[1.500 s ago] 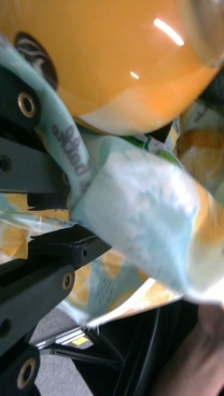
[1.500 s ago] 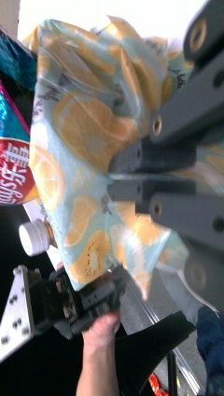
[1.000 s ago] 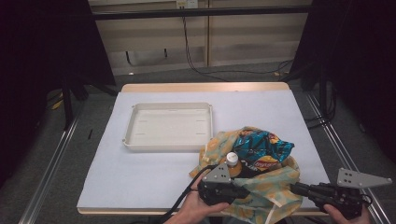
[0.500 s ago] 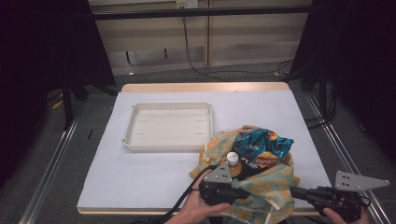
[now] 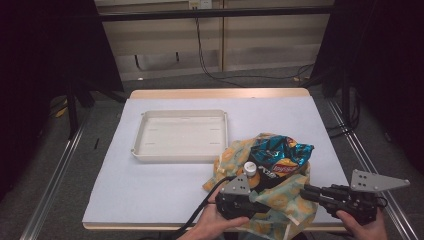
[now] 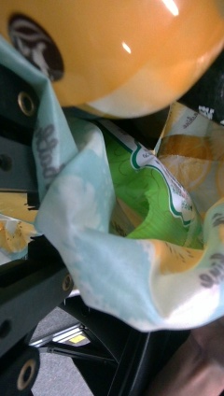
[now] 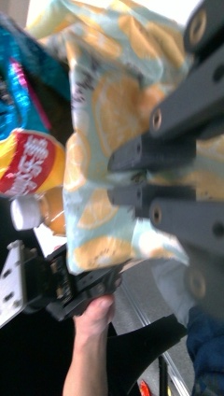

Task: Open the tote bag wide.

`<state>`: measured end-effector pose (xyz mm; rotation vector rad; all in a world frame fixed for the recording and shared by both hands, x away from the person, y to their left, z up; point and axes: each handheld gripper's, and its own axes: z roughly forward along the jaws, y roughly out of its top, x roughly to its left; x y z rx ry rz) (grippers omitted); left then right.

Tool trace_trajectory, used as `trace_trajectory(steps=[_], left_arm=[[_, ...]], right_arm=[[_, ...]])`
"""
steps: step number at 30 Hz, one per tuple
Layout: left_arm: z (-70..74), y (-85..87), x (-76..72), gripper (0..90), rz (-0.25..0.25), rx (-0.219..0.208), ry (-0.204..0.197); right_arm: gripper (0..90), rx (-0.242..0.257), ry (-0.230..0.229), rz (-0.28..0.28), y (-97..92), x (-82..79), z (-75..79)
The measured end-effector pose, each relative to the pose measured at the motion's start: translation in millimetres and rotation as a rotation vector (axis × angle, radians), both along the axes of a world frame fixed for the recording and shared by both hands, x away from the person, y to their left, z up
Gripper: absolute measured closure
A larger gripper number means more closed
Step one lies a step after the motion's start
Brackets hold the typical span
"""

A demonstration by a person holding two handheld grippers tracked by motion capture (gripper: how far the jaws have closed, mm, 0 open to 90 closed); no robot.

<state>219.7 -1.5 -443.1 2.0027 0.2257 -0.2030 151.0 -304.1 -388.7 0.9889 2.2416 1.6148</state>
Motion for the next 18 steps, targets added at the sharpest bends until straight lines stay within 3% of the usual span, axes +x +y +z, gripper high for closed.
trace_trajectory(steps=[1,7,14,18], left_arm=[[0.2,0.1,0.6,78.6,-0.004,0.006,-0.009],[0.2,0.2,-0.1,78.6,0.007,0.002,-0.013],[-0.1,-2.5,-0.7,79.5,0.013,0.01,-0.018],[0.1,-2.3,0.0,79.4,0.018,0.013,-0.023]], right_arm=[[89.5,-0.001,-0.008,-0.003,0.1,-1.8,1.5],[90.0,0.016,-0.024,-0.016,-9.9,-18.3,5.2],[90.0,-0.016,0.044,-0.048,-23.9,-39.6,-19.0],[90.0,-0.034,0.093,-0.054,-27.9,-31.2,-34.2]])
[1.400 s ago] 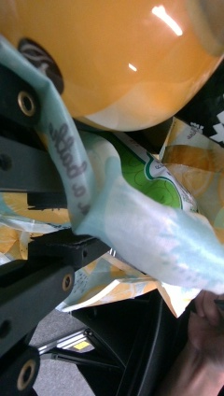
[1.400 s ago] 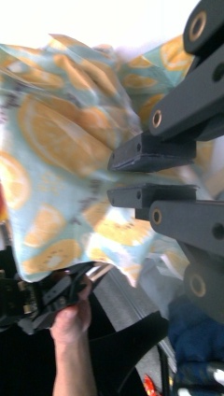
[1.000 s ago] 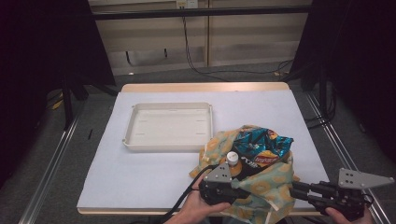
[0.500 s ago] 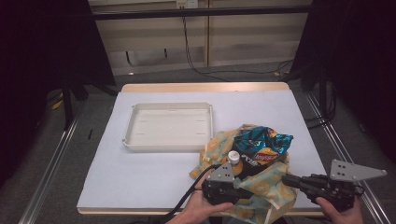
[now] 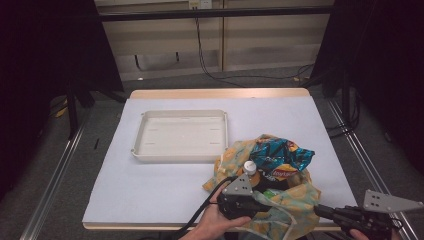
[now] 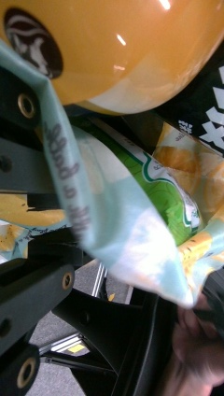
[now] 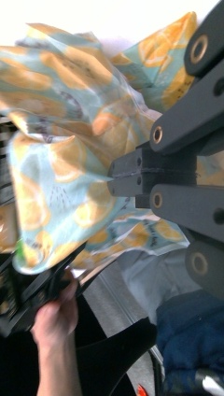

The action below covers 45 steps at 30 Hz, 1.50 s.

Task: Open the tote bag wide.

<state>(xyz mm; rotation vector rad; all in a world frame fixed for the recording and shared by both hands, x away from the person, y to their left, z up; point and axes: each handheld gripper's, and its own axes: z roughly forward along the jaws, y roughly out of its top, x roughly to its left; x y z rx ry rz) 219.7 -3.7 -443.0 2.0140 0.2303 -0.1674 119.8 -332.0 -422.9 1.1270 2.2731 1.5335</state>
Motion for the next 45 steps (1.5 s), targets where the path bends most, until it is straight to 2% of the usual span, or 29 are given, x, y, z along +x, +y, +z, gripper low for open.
trace_trajectory(steps=[1,3,5,6,10,11,13,17,19,20,21,22,23,25,27,30,31,32,33,35,37,39,43,45], left_arm=[[0.0,0.2,-0.1,79.4,-0.001,0.002,-0.002],[-0.3,1.2,-0.2,79.3,0.0,0.01,0.002],[-0.9,1.3,-0.1,78.8,-0.003,-0.006,0.005],[-0.6,2.2,0.2,78.8,-0.005,-0.005,0.001],[2.9,8.0,-1.3,77.9,-0.007,-0.017,-0.002],[6.6,12.8,-3.6,77.5,-0.009,-0.014,-0.013],[8.4,15.5,-4.5,76.9,-0.012,-0.031,-0.018],[16.4,32.8,-4.1,75.5,0.013,-0.044,-0.031],[16.2,40.0,-1.3,75.5,0.035,-0.051,-0.021],[16.8,48.5,0.6,75.3,0.039,-0.038,-0.028],[16.8,48.5,0.6,75.2,0.039,-0.038,-0.028],[17.1,54.7,1.4,75.2,0.045,-0.031,-0.035],[16.5,61.4,2.3,75.0,0.056,-0.032,-0.028],[13.1,73.2,3.8,75.0,0.084,-0.031,-0.023],[9.0,80.7,7.7,74.3,0.111,-0.031,-0.015],[6.7,86.0,14.8,74.1,0.138,-0.016,-0.015],[5.9,87.9,17.7,73.1,0.148,-0.016,-0.009],[5.6,89.2,19.3,73.1,0.154,-0.007,-0.011],[5.0,90.8,20.9,71.5,0.165,0.0,-0.011],[4.2,94.1,23.3,70.6,0.184,0.01,0.001],[2.7,96.4,24.9,68.8,0.195,0.031,-0.015],[2.5,98.7,25.4,68.6,0.193,0.037,-0.012],[8.1,106.9,26.6,72.3,0.201,0.003,-0.013],[13.7,109.6,28.7,76.1,0.203,-0.031,-0.018]], right_arm=[[90.0,-0.013,0.022,0.003,0.7,6.5,-4.2],[90.0,-0.018,0.032,0.005,1.3,10.5,-6.0],[90.0,-0.04,0.049,0.007,3.3,24.8,-12.2],[90.0,-0.04,0.049,0.007,3.3,24.8,-12.2],[90.0,-0.061,0.076,0.015,9.4,47.3,-20.7],[90.0,-0.082,0.079,0.019,13.7,56.4,-22.5],[90.0,-0.088,0.082,0.021,15.8,61.4,-24.8],[90.0,-0.114,0.113,0.025,19.3,73.5,-34.5],[90.0,-0.139,0.124,0.029,20.0,75.5,-38.7],[90.0,-0.161,0.136,0.023,21.0,77.5,-41.3],[90.0,-0.161,0.136,0.023,21.0,77.5,-41.3],[90.0,-0.187,0.143,0.027,22.2,79.1,-43.7],[90.0,-0.247,0.164,0.031,26.0,81.3,-49.6],[90.0,-0.264,0.178,0.038,27.3,82.7,-51.8],[90.0,-0.257,0.196,0.038,27.2,86.9,-54.5],[88.4,-0.243,0.187,0.035,25.7,85.8,-52.0],[78.8,-0.205,0.163,0.033,21.0,83.4,-46.4],[78.8,-0.205,0.163,0.033,21.0,83.4,-46.4],[68.2,-0.181,0.145,0.017,16.5,79.7,-41.5],[65.6,-0.165,0.139,0.009,13.4,76.9,-38.7],[59.3,-0.129,0.115,-0.009,7.0,70.3,-32.1],[57.7,-0.104,0.086,-0.027,1.6,64.4,-24.8],[57.4,-0.077,0.04,-0.062,-4.4,58.4,-12.3],[58.9,-0.064,0.025,-0.073,-6.6,58.9,-6.5]])
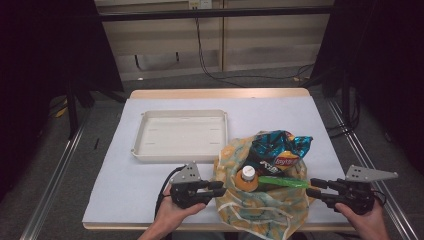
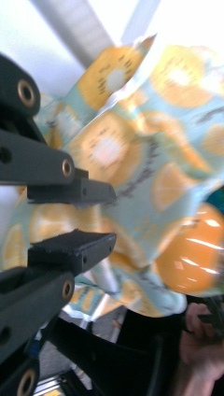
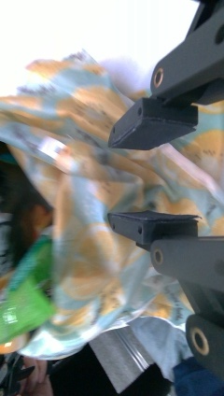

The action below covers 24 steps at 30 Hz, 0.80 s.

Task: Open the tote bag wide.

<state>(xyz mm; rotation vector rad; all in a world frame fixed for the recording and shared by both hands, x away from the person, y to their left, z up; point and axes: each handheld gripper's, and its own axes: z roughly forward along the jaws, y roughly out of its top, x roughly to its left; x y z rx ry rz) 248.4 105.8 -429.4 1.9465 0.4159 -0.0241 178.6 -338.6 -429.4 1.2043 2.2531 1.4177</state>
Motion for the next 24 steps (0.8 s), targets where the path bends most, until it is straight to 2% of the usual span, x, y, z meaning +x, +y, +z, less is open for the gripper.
trace_trajectory(steps=[3,5,7,9,11,14,16,17,18,20,22,24], left_arm=[[9.2,-1.3,4.0,76.7,0.011,-0.03,-0.016],[13.8,-4.2,8.1,73.7,0.024,-0.056,-0.018],[18.5,-8.8,13.2,70.5,0.031,-0.053,-0.029],[21.8,-14.9,18.7,69.4,0.035,-0.076,-0.032],[23.7,-21.1,23.9,67.9,0.037,-0.079,-0.038],[19.1,-28.4,32.3,60.4,0.042,-0.066,-0.02],[15.6,-30.0,37.0,50.4,0.027,-0.081,0.014],[16.4,-30.9,36.0,49.0,0.043,-0.079,0.016],[17.7,-32.2,35.0,49.1,0.059,-0.062,0.005],[17.9,-33.7,35.7,51.5,0.049,-0.061,0.01],[14.8,-34.2,38.8,56.2,0.046,-0.043,0.011],[6.7,-36.2,41.9,68.8,0.029,0.003,0.016]], right_arm=[[59.9,0.026,-0.034,-0.02,-4.3,2.9,10.4],[59.8,0.035,-0.056,-0.028,-5.1,5.7,17.6],[58.6,0.043,-0.074,-0.024,-3.5,9.6,24.5],[56.3,0.05,-0.089,-0.023,-0.3,14.6,30.2],[54.5,0.053,-0.098,-0.017,3.1,21.3,32.8],[51.0,0.046,-0.087,-0.009,8.0,31.8,30.5],[50.1,0.031,-0.071,-0.008,10.6,37.5,27.4],[48.9,0.023,-0.063,-0.01,11.8,39.7,26.2],[47.9,0.015,-0.056,-0.01,12.5,42.0,24.8],[47.7,0.004,-0.049,-0.009,13.7,46.2,22.3],[47.8,-0.005,-0.04,-0.01,15.1,49.8,19.9],[48.4,-0.004,-0.034,-0.015,17.6,53.2,17.4]])
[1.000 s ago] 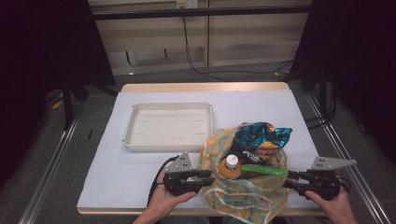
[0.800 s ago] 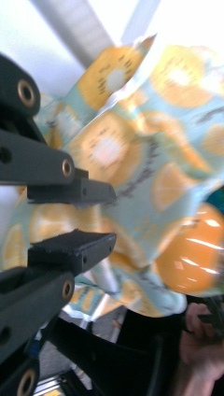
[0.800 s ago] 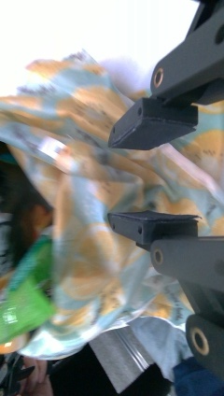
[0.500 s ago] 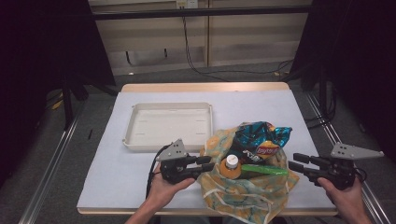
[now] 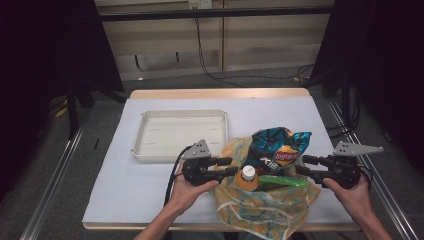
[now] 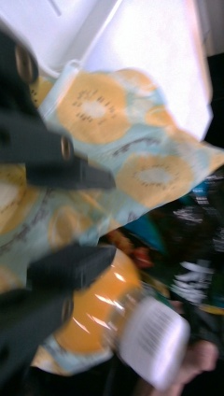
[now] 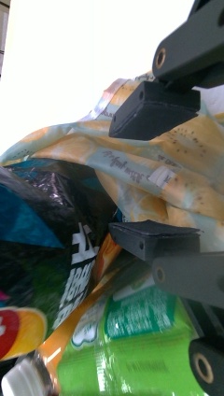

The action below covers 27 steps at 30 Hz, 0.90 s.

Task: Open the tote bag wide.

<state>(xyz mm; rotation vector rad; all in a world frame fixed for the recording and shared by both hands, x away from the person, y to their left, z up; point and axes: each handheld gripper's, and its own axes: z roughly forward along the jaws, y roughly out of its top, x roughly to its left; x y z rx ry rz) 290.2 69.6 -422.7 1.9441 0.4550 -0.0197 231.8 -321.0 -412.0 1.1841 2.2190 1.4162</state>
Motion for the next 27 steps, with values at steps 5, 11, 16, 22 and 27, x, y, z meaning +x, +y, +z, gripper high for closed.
trace_trajectory(steps=[5,11,16,22,27], left_arm=[[-10.8,0.0,1.1,90.0,0.01,0.098,-0.003],[-16.9,12.2,4.7,90.0,0.069,0.153,-0.014],[-23.2,15.3,7.7,90.0,0.082,0.18,-0.011],[-32.8,22.8,8.0,90.0,0.081,0.15,0.003],[-22.5,23.9,4.0,80.5,0.067,0.075,-0.026]], right_arm=[[60.6,0.002,-0.002,-0.001,3.3,3.8,-6.7],[78.7,0.014,0.002,-0.007,-0.6,0.6,-15.4],[83.5,0.005,0.01,-0.023,-3.2,-1.4,-23.1],[79.5,0.005,0.003,-0.022,-7.1,-5.1,-27.1],[71.4,0.029,-0.035,-0.034,-10.6,-12.6,-23.0]])
